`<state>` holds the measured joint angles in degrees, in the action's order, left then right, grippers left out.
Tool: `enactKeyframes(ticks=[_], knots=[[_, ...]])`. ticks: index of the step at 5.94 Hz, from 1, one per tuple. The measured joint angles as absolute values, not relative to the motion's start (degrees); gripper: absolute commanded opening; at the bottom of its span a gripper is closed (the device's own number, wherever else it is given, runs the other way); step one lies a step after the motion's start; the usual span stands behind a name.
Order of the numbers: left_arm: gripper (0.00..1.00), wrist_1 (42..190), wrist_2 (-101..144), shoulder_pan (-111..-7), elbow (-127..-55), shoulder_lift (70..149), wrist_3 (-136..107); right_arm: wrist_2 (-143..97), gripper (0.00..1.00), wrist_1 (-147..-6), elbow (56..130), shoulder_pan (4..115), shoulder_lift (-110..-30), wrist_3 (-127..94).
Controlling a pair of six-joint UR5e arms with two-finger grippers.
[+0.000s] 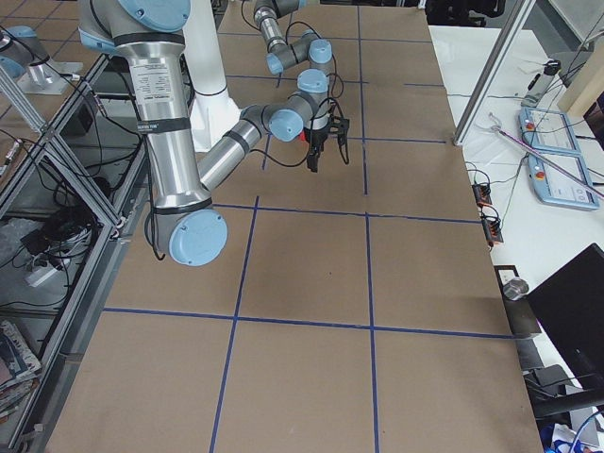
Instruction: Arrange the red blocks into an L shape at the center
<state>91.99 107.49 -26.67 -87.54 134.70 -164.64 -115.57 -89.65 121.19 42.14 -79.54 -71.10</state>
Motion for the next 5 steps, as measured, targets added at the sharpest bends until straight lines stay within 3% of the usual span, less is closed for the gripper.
enactKeyframes(ticks=[1, 5], knots=[[0.99, 92.0, 107.5, -26.6, -87.5, 134.6, -164.6, -115.6, 1.0, -89.6, 121.2, 42.2, -79.5, -71.1], [1.0, 93.3, 107.5, -26.6, -87.8, 134.7, -164.6, -115.7, 1.0, -89.7, 121.2, 42.2, -79.5, -71.1]])
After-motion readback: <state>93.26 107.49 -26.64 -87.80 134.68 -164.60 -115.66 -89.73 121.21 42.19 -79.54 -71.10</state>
